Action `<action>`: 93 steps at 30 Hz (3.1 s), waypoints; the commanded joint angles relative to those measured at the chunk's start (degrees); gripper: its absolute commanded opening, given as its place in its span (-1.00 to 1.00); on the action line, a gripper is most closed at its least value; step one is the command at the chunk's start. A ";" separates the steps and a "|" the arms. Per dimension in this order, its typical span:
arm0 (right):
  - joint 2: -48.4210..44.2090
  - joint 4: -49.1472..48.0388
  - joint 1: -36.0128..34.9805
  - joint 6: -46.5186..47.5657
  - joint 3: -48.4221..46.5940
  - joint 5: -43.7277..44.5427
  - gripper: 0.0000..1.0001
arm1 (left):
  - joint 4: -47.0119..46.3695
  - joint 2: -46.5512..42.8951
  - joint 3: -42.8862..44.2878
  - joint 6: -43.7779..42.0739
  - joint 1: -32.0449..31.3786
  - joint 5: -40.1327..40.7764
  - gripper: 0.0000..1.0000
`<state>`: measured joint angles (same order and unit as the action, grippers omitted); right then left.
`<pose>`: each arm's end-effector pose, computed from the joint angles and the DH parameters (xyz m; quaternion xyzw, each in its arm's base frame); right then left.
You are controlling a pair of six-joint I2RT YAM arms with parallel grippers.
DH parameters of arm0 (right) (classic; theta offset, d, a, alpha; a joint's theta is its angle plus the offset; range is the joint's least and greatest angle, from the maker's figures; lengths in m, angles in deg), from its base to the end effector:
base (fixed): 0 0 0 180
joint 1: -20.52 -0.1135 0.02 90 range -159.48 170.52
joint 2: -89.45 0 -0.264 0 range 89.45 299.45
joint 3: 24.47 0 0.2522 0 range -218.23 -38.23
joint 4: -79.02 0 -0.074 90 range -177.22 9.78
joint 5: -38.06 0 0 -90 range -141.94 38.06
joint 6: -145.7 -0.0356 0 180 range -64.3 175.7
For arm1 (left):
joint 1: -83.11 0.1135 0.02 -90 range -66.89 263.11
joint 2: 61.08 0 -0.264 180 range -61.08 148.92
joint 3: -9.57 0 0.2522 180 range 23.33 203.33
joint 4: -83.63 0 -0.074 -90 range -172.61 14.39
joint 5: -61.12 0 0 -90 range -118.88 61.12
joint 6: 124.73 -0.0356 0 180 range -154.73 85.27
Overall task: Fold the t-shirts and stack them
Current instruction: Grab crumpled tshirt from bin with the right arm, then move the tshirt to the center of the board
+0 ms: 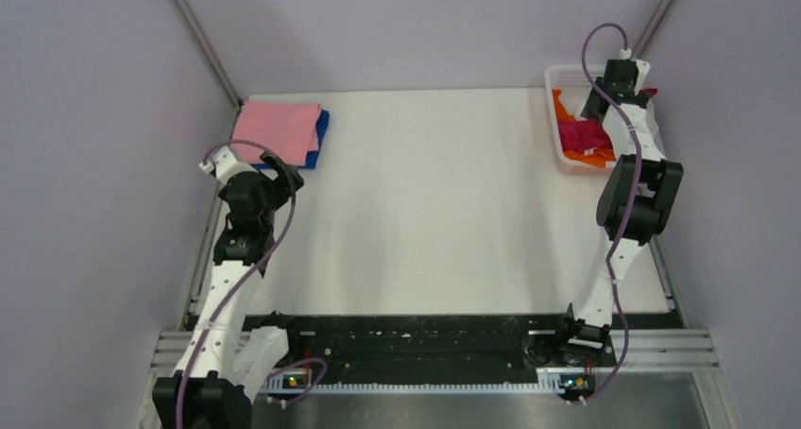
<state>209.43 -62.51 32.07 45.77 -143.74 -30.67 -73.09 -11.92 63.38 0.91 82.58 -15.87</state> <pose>0.4747 -0.1102 0.2713 0.2432 0.8574 -0.1726 0.4193 0.2018 0.0061 0.2990 -0.3064 0.7495 -0.0924 0.5795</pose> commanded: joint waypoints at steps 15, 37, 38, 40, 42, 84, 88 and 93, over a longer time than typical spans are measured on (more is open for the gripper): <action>8.56 -2.54 2.78 -0.81 -10.22 9.34 -0.72 | -0.99 -2.12 1.31 -0.13 0.17 1.98 0.98; -17.80 -15.58 2.76 -8.57 -19.96 -12.98 -1.00 | 3.48 -10.70 0.92 -1.71 0.18 1.43 0.98; -18.56 -17.71 2.74 -9.78 -20.05 -14.60 -1.00 | 3.46 -10.87 0.84 -1.72 0.18 1.20 0.98; -20.16 -20.72 2.74 -11.87 -20.08 -19.33 -1.00 | 3.56 -11.23 0.82 -1.73 0.16 0.71 0.98; -21.76 -22.75 2.69 -14.37 -20.48 -25.24 -1.00 | 3.58 -11.48 0.89 -1.83 0.17 0.14 0.98; -43.47 -18.44 -27.41 -18.04 45.81 -16.58 -0.43 | 5.17 0.31 3.29 4.38 0.17 -28.04 0.98; -46.30 -11.24 -26.92 -14.96 46.87 -6.54 0.82 | 5.11 6.94 3.34 4.78 0.16 -29.80 0.98; -52.50 -12.81 -26.96 -13.77 51.60 -7.82 0.97 | 4.89 16.32 5.46 3.52 -0.33 -29.06 0.97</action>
<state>164.06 -72.26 5.61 29.79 -93.78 -42.54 -67.03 -0.49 65.09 5.65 82.58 -43.36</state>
